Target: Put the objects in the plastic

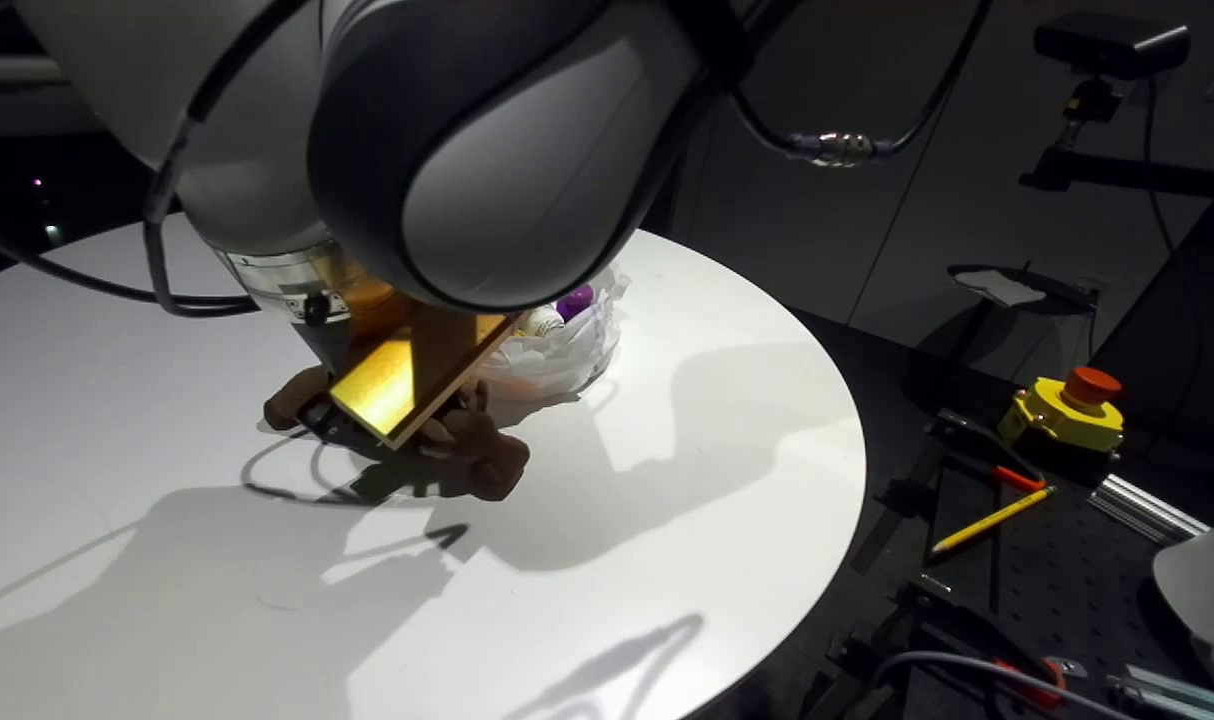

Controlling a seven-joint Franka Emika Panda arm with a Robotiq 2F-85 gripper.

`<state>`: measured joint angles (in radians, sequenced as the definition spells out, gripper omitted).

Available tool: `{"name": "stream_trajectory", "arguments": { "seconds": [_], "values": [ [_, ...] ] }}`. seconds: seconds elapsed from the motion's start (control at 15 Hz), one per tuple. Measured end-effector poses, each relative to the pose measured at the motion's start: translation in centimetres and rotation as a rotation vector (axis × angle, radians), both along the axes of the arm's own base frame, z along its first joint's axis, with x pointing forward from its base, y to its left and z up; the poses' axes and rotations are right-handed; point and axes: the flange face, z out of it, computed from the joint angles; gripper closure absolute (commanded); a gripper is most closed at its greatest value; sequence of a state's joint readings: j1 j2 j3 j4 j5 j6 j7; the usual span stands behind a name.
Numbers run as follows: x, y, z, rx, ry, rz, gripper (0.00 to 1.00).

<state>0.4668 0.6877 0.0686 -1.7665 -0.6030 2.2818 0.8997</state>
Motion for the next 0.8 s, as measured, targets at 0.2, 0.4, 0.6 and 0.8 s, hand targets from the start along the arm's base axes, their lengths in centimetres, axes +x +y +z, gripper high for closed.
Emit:
{"name": "stream_trajectory", "arguments": {
  "seconds": [0.2, 0.4, 0.6, 0.8],
  "values": [
    [-0.1, -0.3, -0.8, -0.011, 0.012, 0.002, 0.96],
    [-0.8, 1.6, 0.5, -0.019, -0.008, 0.030, 0.96],
    [-2.3, 5.0, 5.8, -0.057, -0.099, 0.061, 0.95],
    [-4.0, 7.2, 13.0, -0.122, -0.249, 0.061, 0.95]
  ]
}}
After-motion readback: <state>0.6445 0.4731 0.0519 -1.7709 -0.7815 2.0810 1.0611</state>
